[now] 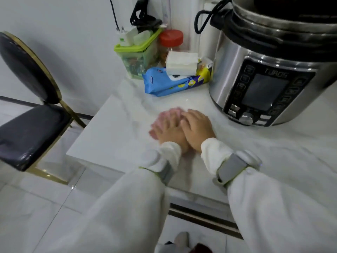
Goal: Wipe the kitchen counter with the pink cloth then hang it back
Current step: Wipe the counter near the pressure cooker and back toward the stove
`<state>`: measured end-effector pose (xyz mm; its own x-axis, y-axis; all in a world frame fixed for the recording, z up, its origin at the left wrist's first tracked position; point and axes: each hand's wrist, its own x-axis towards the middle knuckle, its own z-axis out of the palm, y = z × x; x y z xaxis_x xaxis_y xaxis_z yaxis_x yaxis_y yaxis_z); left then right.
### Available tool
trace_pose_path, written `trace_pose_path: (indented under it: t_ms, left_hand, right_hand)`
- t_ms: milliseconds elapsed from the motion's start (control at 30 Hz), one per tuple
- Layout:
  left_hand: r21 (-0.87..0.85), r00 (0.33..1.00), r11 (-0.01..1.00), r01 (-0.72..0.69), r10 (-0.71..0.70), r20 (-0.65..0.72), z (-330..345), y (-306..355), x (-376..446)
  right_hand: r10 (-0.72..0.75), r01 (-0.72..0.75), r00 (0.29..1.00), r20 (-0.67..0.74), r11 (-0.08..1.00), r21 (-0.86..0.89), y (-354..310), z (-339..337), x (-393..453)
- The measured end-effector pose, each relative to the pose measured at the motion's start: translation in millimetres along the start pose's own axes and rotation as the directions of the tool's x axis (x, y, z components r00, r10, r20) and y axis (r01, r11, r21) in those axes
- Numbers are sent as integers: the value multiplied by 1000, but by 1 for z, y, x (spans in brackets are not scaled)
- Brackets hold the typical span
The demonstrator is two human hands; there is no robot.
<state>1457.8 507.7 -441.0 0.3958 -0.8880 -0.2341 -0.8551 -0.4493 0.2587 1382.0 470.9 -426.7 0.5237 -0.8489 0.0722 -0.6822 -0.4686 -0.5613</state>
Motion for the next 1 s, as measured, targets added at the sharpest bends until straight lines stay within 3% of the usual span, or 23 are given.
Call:
trace_pose_path:
  t_ms: [100, 200, 300, 400, 500, 567, 633, 733, 833, 933, 1000]
  left_hand:
    - [99, 973, 970, -222, 214, 86, 11, 42, -48]
    - [222, 972, 948, -226, 235, -16, 20, 28, -59]
    - [199, 982, 980, 6, 31, -185, 16, -27, -42]
    - [61, 963, 975, 215, -201, -181, -8, -102, -19]
    - [-67, 867, 886, 459, -463, -184, -29, -177, -17]
    - [-123, 802, 835, 536, -549, -235, -32, -199, -25]
    - [-120, 800, 843, 524, -536, -269, -24, -185, -34]
    - [-32, 891, 929, 368, -362, -272, -4, -123, -42]
    - [148, 977, 989, 12, 20, -211, 26, -43, -65]
    - [206, 928, 912, -354, 370, -43, 49, 18, -102]
    - [189, 880, 863, -468, 474, 13, 52, 27, -114]
  right_hand:
    - [93, -87, 995, -39, 988, 126, 18, -15, -13]
    - [107, -102, 994, -30, 987, 123, 25, -18, -22]
    - [30, -32, 998, 53, 999, 35, 11, -7, -33]
    - [-36, 47, 988, 151, 996, -71, 5, 3, -47]
    - [-45, 73, 981, 187, 987, -145, 10, 7, -60]
    - [-27, 63, 980, 198, 982, -177, 12, 7, -62]
    - [-4, 35, 982, 188, 986, -163, 14, 6, -61]
    - [28, -17, 988, 153, 997, -71, 14, 3, -61]
    - [56, -65, 990, 128, 996, 65, 12, -2, -59]
    - [77, -79, 994, 78, 997, 20, 13, -11, -54]
    - [61, -59, 995, 82, 998, -36, 14, -16, -49]
